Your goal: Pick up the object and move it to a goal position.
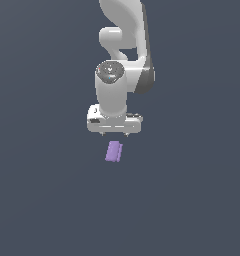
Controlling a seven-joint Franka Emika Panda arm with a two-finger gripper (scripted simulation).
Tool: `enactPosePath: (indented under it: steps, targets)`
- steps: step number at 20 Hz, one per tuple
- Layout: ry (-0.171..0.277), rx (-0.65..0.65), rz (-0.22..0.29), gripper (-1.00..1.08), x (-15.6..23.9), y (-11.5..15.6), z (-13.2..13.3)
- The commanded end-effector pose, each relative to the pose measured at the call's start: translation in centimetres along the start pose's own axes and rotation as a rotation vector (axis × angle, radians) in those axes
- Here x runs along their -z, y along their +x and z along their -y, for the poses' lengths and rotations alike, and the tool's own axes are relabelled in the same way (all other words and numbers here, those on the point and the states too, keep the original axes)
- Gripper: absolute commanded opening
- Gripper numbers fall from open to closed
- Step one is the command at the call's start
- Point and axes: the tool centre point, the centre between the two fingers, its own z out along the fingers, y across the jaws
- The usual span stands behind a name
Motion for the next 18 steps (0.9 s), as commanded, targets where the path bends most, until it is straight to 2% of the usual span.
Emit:
enactPosePath:
  steps: [1,10,18]
  targets:
    - [0.0,0.0,0.0,1.0,0.0,0.0,0.0]
    - [0.013,0.065,0.0,1.0,0.4,-0.3,2.3]
    - [0.013,0.054,-0.003,1.0,-0.2,-0.2,2.2]
